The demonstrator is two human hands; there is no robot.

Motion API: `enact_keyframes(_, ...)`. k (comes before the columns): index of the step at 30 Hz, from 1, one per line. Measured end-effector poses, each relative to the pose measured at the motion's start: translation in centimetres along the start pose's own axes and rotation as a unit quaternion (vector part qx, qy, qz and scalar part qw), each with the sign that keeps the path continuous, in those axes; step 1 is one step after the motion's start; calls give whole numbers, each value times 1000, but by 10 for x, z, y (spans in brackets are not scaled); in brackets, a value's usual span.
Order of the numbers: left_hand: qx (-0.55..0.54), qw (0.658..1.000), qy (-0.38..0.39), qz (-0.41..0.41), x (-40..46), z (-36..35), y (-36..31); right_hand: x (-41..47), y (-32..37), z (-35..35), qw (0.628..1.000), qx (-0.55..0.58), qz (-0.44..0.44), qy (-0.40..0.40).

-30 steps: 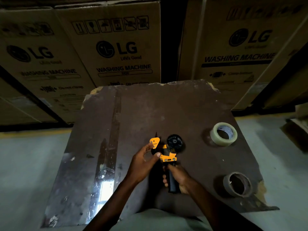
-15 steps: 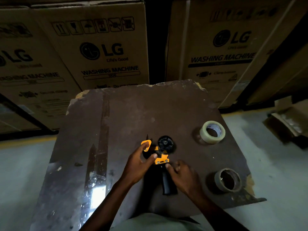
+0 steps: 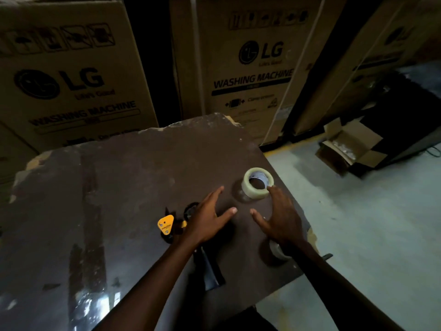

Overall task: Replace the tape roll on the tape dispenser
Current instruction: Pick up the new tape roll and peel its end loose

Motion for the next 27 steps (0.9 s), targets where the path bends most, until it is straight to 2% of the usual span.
enact_keyframes(4,18,1000,5,9,44,-33,-3,40,-29,-11,998,-17,43,50)
enact_keyframes(8,28,998,6,54,80,-61,6,78,-52,-34,989,-7,36,141)
enact_keyframes(14,26,994,-6,102,115,-92,25,127,-60,-68,958,-29,104,264)
enact_keyframes(18,4,996,-1,91,125,-102,27,137,-60,-89,932,-42,125,336)
enact_keyframes(22,-3,997,-5,79,128,-103,28,137,-62,-101,922,-21,122,366)
enact_keyframes(27,-32,996,-16,77,122,-92,22,130,-59,-92,944,40,77,318)
Point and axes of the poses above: each hand's wrist, its own x-axis towards the middle knuckle, its own z-axis out of the back of the hand, y = z × x, the point moved 6 cm from there along x, towards the middle knuckle, and after that the axes turned 9 degrees about -x, right-handed, at the moved point
